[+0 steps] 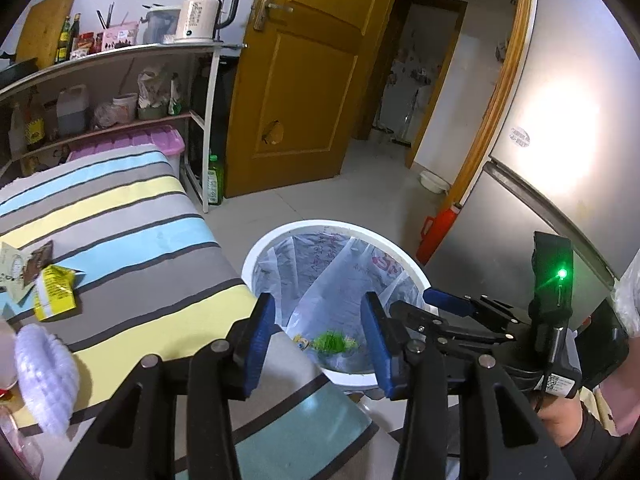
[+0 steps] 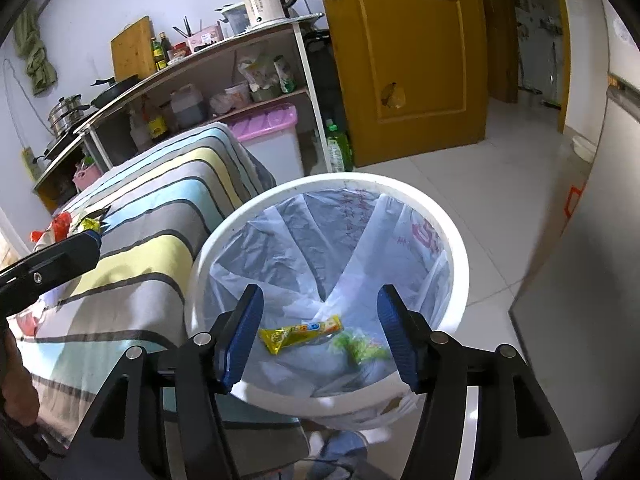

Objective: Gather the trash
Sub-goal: 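Move both tools back over the trash on the table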

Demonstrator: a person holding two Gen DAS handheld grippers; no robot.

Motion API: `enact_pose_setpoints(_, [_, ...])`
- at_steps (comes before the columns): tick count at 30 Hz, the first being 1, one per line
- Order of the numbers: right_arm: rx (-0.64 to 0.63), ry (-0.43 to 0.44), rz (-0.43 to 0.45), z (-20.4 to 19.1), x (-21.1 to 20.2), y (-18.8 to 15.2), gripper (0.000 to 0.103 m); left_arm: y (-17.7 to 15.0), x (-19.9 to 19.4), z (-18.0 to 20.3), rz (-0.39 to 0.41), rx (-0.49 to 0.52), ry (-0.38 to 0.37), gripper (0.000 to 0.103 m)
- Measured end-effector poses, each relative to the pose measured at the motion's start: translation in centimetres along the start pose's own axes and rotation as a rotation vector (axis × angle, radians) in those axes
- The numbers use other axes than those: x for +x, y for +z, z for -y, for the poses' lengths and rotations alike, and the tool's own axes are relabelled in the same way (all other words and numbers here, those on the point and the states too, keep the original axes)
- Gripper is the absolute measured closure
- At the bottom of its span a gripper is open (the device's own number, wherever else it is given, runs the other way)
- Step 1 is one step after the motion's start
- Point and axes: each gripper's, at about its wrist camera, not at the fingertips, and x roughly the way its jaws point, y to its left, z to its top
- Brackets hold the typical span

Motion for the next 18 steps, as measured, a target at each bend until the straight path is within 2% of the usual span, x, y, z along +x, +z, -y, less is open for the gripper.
enact_pose_setpoints(11, [-0.081,0.067,0.088,-4.6,-5.3,-0.1,0.043,-1.6,-5.6,-1.7,0.102,-0.045,0.06,0.056])
enact_pose_setpoints(12, [-0.087,0.073,0.094,-5.1,-5.7,-0.2,0.043,-1.9,-6.1,-1.9,0.109,-0.048,0.068,0.054])
enact_pose_setpoints(14, [-0.106,0.084,0.105,-6.3,-6.3,-0.5,0.043,-2.3,-7.3,-2.3,0.12,-0.057,0.091,0.044])
enact_pose_setpoints(18, [-0.145,0.099,0.112,-8.7,-7.1,-0.9,0.043,-3.4,-9.7,-3.5,0.153,-0.076,0.133,0.041])
